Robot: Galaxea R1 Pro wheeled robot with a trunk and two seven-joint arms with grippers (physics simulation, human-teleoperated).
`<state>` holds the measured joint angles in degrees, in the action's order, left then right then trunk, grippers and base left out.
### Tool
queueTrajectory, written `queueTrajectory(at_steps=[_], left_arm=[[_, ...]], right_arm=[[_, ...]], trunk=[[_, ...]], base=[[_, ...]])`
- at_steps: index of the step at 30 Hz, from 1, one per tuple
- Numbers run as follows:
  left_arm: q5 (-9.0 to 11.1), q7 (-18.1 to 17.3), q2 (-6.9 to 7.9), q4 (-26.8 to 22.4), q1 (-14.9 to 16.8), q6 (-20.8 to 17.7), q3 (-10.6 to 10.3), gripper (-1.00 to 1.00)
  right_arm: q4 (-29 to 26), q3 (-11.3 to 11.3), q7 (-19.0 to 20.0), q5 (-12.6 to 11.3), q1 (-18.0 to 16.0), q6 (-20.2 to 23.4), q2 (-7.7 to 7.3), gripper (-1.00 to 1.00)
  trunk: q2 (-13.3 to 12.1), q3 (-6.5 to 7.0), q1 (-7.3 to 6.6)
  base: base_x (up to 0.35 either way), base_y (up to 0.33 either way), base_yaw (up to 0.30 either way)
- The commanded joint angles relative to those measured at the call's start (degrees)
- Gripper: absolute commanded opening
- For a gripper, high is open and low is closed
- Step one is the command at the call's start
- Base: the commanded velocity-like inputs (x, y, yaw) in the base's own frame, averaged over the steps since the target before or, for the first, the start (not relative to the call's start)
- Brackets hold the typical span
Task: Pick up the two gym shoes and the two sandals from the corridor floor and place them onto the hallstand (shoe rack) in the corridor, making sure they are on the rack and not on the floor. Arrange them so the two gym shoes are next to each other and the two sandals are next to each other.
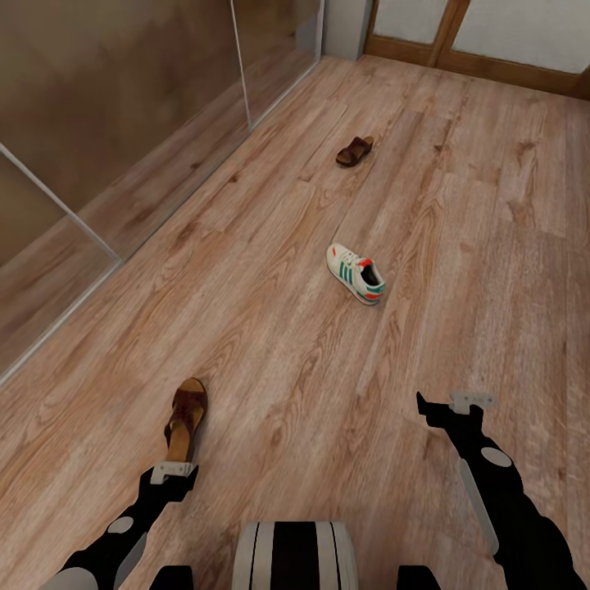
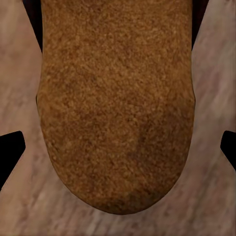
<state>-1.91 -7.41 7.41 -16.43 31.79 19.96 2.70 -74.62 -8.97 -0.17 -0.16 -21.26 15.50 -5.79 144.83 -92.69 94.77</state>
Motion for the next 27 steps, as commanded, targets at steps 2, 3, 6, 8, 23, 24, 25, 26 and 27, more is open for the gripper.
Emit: queueTrajectory(at_steps=[2, 3, 6, 8, 23, 24, 25, 26, 27], left_arm=[[-0.20, -0.32, -0.09, 0.07, 0.03, 0.23, 0.30, 1.00], [-0.20, -0.32, -0.10, 0.07, 0.03, 0.26, 0.30, 1.00], [-0.20, -0.32, -0.11, 0.08, 0.03, 0.30, 0.29, 1.00], [-0.20, -0.32, -0.11, 0.08, 0.03, 0.28, 0.29, 1.00], [-0.32, -0.30, 0.08, 0.51, 0.02, 0.18, 0.39, -1.00], [-0.31, -0.28, 0.14, 0.48, 0.02, 0.17, 0.39, -1.00], [-0.30, -0.25, 0.16, 0.47, 0.02, 0.17, 0.40, -1.00], [-0.30, -0.16, 0.18, 0.46, 0.02, 0.17, 0.41, -1.00], [-0.28, -0.13, 0.19, 0.45, 0.02, 0.17, 0.40, -1.00]], right_arm=[[-0.08, 0.00, -0.01, -0.01, -0.01, 0.32, -0.01, 1.00], [-0.08, 0.00, -0.01, -0.01, -0.01, 0.32, -0.01, 1.00], [-0.08, 0.00, -0.01, -0.01, -0.01, 0.32, -0.01, 1.00], [-0.08, 0.00, -0.01, 0.00, -0.01, 0.32, -0.01, 1.00], [-0.08, 0.00, -0.02, 0.00, -0.01, 0.32, -0.01, 1.00], [-0.08, 0.00, -0.03, 0.00, -0.01, 0.32, -0.01, 1.00], [-0.08, 0.00, -0.02, -0.01, -0.01, 0.32, -0.01, 1.00], [-0.08, 0.00, -0.02, 0.01, -0.01, 0.32, -0.01, 1.00], [-0.08, 0.00, -0.02, 0.00, -0.01, 0.32, -0.01, 1.00]], trunk=[[0.01, -0.03, 0.00], [0.01, -0.03, 0.00], [0.01, -0.03, 0.00], [0.01, -0.03, 0.00], [0.01, -0.03, 0.00], [0.01, -0.03, 0.00], [0.01, -0.03, 0.00], [0.01, -0.03, 0.00], [0.01, -0.03, 0.00]], base=[[0.092, 0.000, 0.000], [0.083, 0.000, 0.000], [0.054, 0.000, 0.000], [0.030, 0.000, 0.000], [0.002, 0.000, 0.000], [0.000, 0.000, 0.000], [0.000, 0.000, 0.000], [0.000, 0.000, 0.000], [0.000, 0.000, 0.000]])
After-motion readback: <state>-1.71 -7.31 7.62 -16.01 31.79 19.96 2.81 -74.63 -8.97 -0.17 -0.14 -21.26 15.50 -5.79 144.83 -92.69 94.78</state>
